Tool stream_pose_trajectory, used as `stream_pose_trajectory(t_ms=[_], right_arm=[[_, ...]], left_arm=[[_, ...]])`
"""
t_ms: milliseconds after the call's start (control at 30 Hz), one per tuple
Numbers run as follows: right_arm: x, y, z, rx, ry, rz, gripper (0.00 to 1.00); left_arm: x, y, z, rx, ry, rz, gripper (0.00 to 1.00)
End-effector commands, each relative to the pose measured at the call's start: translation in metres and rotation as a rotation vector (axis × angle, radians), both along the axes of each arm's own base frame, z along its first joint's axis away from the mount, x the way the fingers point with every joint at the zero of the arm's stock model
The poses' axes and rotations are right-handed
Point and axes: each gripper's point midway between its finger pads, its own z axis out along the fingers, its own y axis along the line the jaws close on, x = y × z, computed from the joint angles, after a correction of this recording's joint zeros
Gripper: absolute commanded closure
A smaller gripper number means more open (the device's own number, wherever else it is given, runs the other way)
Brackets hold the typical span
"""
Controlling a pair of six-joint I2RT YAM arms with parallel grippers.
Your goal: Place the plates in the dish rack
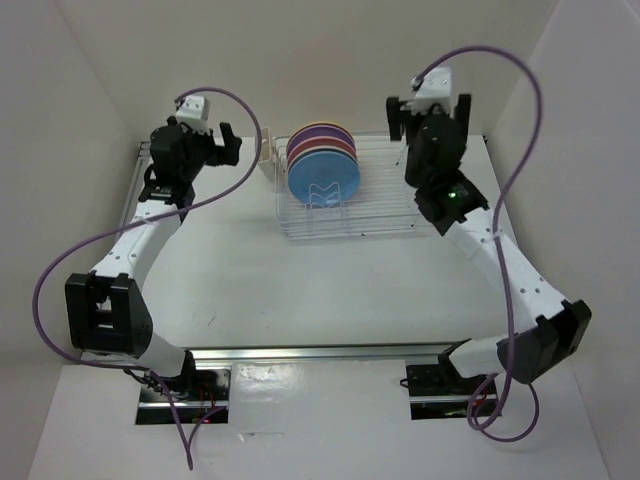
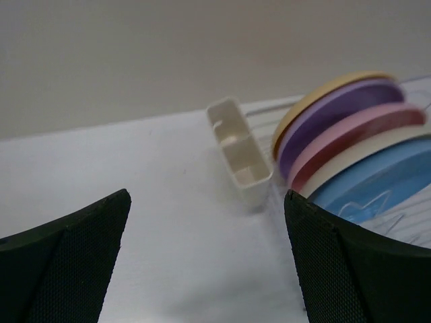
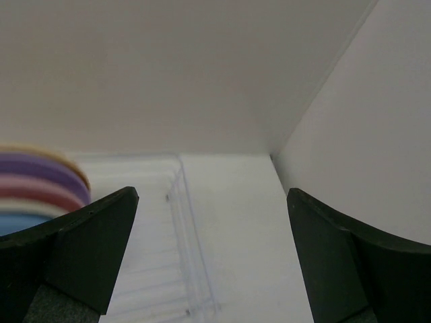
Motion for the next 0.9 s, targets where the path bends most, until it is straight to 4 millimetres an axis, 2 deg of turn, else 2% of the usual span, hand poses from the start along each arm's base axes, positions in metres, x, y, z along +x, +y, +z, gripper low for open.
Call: stream_pose_trajectory(t_ms=[0, 33, 67, 133, 167, 267, 333, 367, 433, 467, 600, 633, 700, 733, 767, 867], right_arm=[[-0.035, -0.017, 0.15, 0.121, -0.363, 0.025, 0.0], [-0.038, -0.014, 0.159, 0.119, -0.37, 0.054, 0.0], [-0.043, -0.008, 0.178, 0.123, -0.407, 0.109, 0.0], [-0.035, -0.002, 0.174, 0.111, -0.388, 0.125, 0.0], [-0.03, 0.002, 0.163, 0.101, -0.37, 0.136, 0.0], [-0.017, 0.015, 0.131, 0.082, -0.286, 0.152, 0.0], [-0.018, 0.02, 0.127, 0.09, -0.26, 0.138, 0.0], [-0.021, 0.025, 0.129, 0.095, -0.259, 0.144, 0.0], [-0.022, 0.024, 0.131, 0.101, -0.268, 0.135, 0.0], [-0.025, 0.023, 0.138, 0.1, -0.296, 0.142, 0.0], [-0.022, 0.028, 0.129, 0.087, -0.297, 0.168, 0.0], [-0.027, 0.03, 0.135, 0.107, -0.317, 0.178, 0.0], [-0.026, 0.031, 0.132, 0.117, -0.318, 0.179, 0.0], [-0.027, 0.032, 0.138, 0.131, -0.331, 0.189, 0.0], [-0.024, 0.034, 0.132, 0.123, -0.314, 0.19, 0.0], [-0.025, 0.029, 0.131, 0.107, -0.308, 0.161, 0.0]], left_arm=[[-0.004, -0.016, 0.115, 0.037, -0.243, -0.084, 0.0], [-0.002, -0.016, 0.124, 0.047, -0.255, -0.084, 0.0], [-0.005, -0.017, 0.147, 0.047, -0.292, -0.092, 0.0], [-0.004, -0.017, 0.16, 0.047, -0.309, -0.092, 0.0], [-0.002, -0.018, 0.162, 0.029, -0.309, -0.092, 0.0], [0.001, -0.02, 0.16, 0.003, -0.304, -0.081, 0.0], [0.001, -0.023, 0.151, 0.003, -0.267, -0.072, 0.0], [-0.003, -0.022, 0.156, 0.025, -0.276, -0.072, 0.0], [-0.007, -0.022, 0.162, 0.034, -0.292, -0.061, 0.0], [-0.007, -0.02, 0.162, 0.045, -0.294, -0.052, 0.0], [-0.007, -0.017, 0.165, 0.053, -0.295, -0.037, 0.0], [-0.007, -0.014, 0.165, 0.053, -0.295, -0.022, 0.0], [-0.007, -0.014, 0.165, 0.053, -0.294, -0.021, 0.0], [-0.007, -0.014, 0.165, 0.053, -0.294, -0.021, 0.0], [-0.007, -0.016, 0.165, 0.053, -0.295, -0.031, 0.0], [-0.007, -0.016, 0.165, 0.053, -0.295, -0.031, 0.0]])
